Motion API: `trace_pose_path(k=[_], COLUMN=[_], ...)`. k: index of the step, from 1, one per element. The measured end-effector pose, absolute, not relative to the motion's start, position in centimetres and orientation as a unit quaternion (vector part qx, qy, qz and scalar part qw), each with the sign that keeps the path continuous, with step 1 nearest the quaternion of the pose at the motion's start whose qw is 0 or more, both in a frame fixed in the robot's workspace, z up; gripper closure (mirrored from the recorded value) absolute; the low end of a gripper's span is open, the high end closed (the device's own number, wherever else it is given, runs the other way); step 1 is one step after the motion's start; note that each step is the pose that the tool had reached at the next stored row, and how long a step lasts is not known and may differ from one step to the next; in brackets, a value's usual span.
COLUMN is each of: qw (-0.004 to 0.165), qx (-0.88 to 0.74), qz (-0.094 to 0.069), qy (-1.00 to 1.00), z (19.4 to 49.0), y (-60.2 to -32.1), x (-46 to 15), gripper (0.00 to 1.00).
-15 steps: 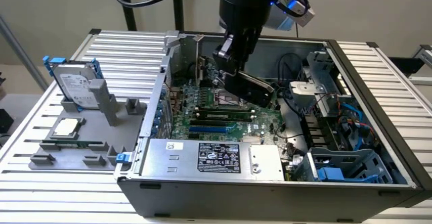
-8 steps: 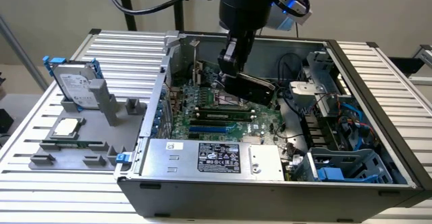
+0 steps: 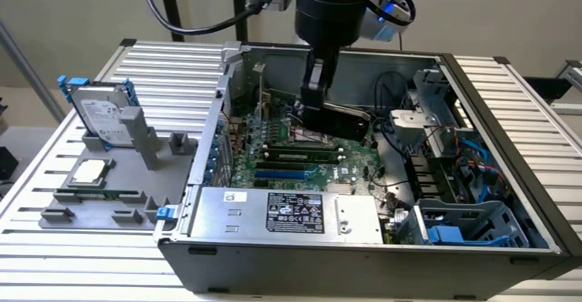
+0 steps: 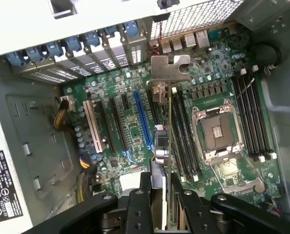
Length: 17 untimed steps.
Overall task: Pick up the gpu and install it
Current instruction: 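Insert the gpu into the slot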
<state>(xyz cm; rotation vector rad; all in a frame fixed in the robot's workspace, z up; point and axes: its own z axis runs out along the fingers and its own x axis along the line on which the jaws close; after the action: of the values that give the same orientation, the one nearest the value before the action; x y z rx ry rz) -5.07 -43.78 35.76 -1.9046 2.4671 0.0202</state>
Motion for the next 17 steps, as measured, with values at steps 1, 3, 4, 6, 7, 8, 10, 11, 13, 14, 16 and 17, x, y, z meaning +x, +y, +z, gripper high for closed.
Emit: trace_pose_path(k=[1,3,4,6,7,8,10,11,13,14,16,17], qw=[0.013,0.013,0.013,0.013,0.014,0.014,0.015,0.016,0.016,0.016,0.017,0.017], qx=[-0.618,-0.633,-0.639,-0.65,-0.654,-0.658,-0.663,-0.665,-0.668,-0.669,-0.67,-0.67], qz=[0.006,0.006,0.006,0.007,0.007,0.008,0.009,0.01,0.011,0.011,0.011,0.011], qy=[0.786,0.774,0.769,0.759,0.756,0.753,0.748,0.747,0.744,0.743,0.742,0.742], z=[35.6,35.3,35.2,34.9,34.7,34.5,34.2,34.0,33.6,33.4,33.1,32.9], y=[-43.8,-43.8,-43.8,-43.8,-43.8,-43.8,-43.9,-43.9,-44.0,-44.0,-44.1,-44.2], x=[-5.1,-5.1,-5.1,-5.1,-5.2,-5.2,-5.3,-5.4,-5.7,-5.9,-6.4,-6.7], gripper=[1.0,1.0,1.0,1.0,1.0,1.0,1.0,1.0,1.0,1.0,1.0,1.0])
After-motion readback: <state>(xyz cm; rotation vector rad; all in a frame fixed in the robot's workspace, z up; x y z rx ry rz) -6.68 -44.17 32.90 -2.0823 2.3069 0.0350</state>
